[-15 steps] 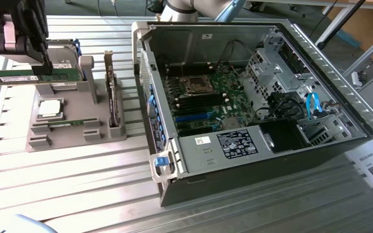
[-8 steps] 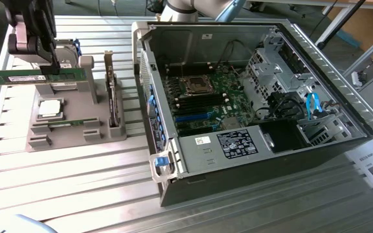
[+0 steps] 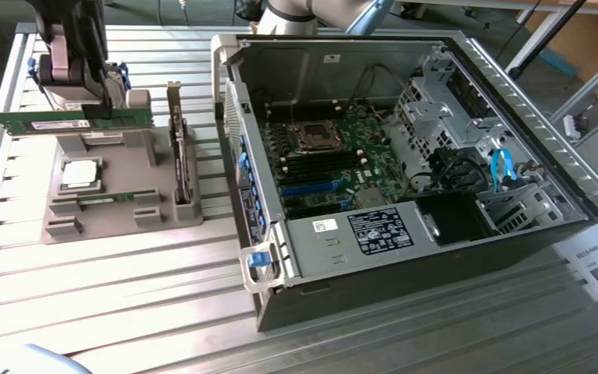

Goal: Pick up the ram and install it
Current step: 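Pick up the ram and move it above insertion slot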

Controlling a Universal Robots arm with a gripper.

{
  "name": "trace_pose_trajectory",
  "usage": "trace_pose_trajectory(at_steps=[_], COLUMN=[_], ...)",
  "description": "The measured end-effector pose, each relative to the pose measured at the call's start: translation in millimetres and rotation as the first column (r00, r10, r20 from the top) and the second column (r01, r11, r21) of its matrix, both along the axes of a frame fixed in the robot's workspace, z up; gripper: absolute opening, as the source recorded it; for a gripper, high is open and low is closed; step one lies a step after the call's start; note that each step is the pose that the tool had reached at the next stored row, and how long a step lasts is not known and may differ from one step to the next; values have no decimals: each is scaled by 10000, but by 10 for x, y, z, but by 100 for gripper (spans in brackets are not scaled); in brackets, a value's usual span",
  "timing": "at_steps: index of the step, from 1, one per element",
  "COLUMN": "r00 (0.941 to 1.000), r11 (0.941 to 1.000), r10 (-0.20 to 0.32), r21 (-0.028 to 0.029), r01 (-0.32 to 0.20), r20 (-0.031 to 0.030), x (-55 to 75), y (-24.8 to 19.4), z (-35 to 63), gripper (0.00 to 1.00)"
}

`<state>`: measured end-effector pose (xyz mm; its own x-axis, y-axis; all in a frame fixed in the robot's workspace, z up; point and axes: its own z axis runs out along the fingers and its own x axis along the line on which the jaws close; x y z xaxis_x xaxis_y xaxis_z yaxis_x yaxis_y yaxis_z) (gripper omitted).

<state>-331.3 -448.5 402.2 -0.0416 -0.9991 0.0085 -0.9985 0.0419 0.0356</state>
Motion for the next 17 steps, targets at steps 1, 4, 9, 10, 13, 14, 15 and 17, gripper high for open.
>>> trace_pose_trajectory(at_steps=[1, 4, 9, 10, 13, 14, 15, 17], r00=[10000, 10000, 10000, 10000, 10000, 10000, 10000, 10000], r11=[10000, 10000, 10000, 10000, 10000, 10000, 10000, 10000], r10=[0, 0, -1, -1, 0, -1, 0, 0], r21=[1, 0, 0, 0, 0, 0, 0, 0], r01=[0, 0, 1, 1, 0, 1, 0, 0], r20=[0, 0, 0, 0, 1, 0, 0, 0], x=[17, 66, 151, 175, 238, 260, 281, 319], y=[0, 0, 0, 0, 0, 0, 0, 0], z=[0, 0, 0, 0, 0, 0, 0, 0], gripper=[12, 12, 12, 12, 12, 12, 12, 12])
